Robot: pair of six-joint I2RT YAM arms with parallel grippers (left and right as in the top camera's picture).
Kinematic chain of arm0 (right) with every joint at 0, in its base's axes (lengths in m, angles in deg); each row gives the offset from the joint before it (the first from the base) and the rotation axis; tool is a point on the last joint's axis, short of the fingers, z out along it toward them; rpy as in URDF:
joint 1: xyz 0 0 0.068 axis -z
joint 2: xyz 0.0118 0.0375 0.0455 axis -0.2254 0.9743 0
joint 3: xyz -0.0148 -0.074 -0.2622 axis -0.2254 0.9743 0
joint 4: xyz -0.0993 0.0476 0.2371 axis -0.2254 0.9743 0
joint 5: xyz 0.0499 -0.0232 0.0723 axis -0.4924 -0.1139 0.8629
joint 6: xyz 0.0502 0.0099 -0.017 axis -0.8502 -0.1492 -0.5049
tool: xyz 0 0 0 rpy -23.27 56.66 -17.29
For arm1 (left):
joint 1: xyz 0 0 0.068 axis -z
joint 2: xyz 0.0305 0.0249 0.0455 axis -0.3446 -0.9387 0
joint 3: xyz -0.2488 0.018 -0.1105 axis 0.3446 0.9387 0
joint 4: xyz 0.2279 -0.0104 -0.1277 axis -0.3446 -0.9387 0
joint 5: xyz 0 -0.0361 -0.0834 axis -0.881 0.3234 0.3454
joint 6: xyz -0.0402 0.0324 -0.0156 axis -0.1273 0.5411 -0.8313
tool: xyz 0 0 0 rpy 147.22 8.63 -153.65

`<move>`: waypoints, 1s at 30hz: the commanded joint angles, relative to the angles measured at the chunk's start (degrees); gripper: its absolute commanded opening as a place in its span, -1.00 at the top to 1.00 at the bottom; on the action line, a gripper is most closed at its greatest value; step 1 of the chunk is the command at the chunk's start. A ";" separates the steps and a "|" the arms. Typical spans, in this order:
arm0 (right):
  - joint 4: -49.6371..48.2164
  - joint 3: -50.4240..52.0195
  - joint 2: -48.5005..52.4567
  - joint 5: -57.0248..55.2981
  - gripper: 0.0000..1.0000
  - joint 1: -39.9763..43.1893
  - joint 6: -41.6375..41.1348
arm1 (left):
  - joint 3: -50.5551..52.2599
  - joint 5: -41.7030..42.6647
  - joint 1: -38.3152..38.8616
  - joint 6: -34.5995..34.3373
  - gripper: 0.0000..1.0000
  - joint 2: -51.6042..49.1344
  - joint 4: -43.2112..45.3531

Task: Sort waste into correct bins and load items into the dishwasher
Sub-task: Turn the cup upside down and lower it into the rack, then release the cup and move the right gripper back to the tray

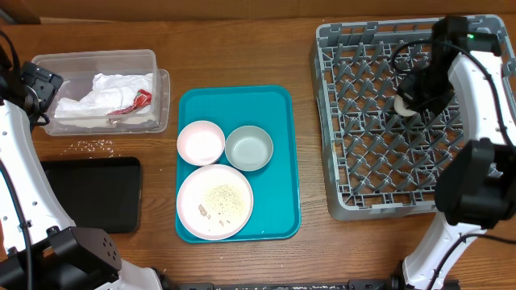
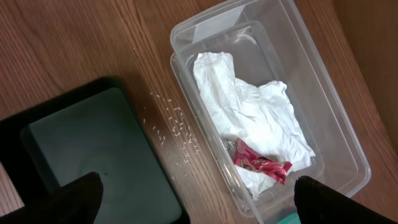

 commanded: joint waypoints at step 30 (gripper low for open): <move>-5.81 -5.09 -6.25 -9.35 0.46 -3.91 2.25 | 0.00 -0.59 0.11 -0.79 -0.99 -0.50 0.02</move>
